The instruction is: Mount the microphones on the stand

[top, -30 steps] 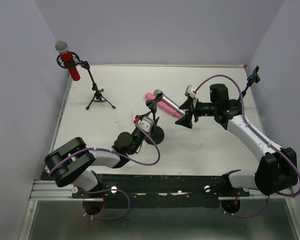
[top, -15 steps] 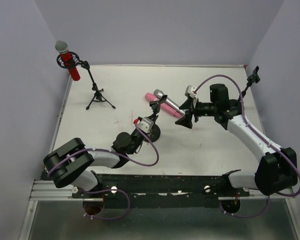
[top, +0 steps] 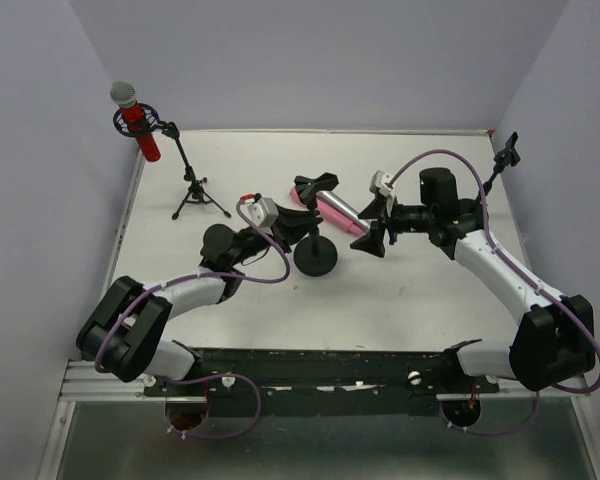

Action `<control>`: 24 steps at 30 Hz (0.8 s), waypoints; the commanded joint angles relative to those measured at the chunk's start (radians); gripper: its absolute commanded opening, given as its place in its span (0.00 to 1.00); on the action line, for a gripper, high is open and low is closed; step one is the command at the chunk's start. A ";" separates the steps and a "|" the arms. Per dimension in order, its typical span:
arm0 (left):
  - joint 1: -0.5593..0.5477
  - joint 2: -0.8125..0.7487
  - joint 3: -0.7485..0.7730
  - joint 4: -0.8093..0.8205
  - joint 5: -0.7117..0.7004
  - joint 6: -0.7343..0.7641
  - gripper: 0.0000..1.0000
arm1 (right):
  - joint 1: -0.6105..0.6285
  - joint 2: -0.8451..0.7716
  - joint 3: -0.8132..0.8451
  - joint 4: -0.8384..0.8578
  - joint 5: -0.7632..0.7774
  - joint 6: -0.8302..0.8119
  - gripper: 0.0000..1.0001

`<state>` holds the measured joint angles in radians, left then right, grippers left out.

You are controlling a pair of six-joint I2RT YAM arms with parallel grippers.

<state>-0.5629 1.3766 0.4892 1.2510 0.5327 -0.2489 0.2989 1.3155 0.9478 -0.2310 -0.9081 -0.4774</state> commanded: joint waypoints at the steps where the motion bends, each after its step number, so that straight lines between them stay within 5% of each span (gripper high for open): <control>1: 0.026 0.070 0.123 0.028 0.329 -0.128 0.00 | -0.004 0.008 0.006 -0.019 -0.025 -0.020 0.90; 18: 0.050 0.205 0.062 0.111 0.202 -0.004 0.01 | -0.006 0.019 0.006 -0.025 -0.025 -0.029 0.90; 21: 0.052 0.202 0.026 0.136 0.165 -0.019 0.08 | -0.006 0.021 0.005 -0.027 -0.026 -0.030 0.91; 24: 0.052 0.191 -0.007 0.169 0.136 -0.038 0.27 | -0.006 0.024 0.005 -0.027 -0.025 -0.030 0.90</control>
<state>-0.5182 1.5913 0.5335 1.3167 0.7429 -0.2832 0.2989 1.3266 0.9478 -0.2337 -0.9085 -0.4915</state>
